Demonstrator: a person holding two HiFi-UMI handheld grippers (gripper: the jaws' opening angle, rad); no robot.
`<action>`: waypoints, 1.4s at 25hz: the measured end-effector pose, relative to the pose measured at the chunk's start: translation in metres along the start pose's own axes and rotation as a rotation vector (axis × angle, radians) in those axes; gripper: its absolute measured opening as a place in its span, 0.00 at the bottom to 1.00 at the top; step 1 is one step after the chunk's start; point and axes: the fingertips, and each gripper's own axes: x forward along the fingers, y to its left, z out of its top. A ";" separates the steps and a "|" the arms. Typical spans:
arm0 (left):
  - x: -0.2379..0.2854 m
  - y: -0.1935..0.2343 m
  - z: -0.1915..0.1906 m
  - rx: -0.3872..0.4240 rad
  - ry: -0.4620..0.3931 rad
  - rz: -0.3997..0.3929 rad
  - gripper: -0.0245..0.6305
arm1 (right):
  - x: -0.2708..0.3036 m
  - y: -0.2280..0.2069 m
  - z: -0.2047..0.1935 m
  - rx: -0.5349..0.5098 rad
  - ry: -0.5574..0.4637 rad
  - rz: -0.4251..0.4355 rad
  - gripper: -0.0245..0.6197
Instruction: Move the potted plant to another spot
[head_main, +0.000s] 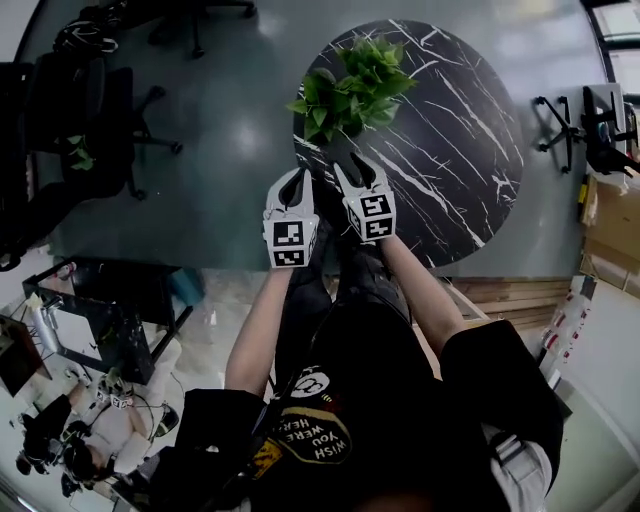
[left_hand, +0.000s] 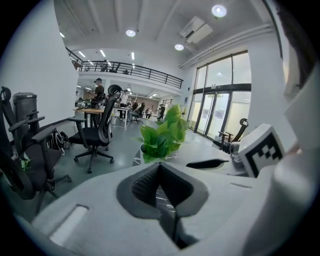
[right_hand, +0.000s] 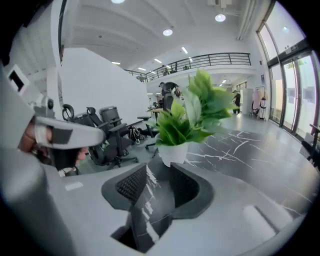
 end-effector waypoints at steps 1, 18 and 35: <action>-0.012 -0.012 0.006 0.019 -0.002 -0.003 0.04 | -0.021 0.007 0.008 0.009 -0.011 0.013 0.25; -0.102 -0.097 0.107 0.036 -0.171 0.057 0.04 | -0.173 0.023 0.115 -0.005 -0.177 0.046 0.04; -0.103 -0.119 0.109 0.094 -0.159 0.019 0.04 | -0.193 0.028 0.116 -0.012 -0.192 0.065 0.04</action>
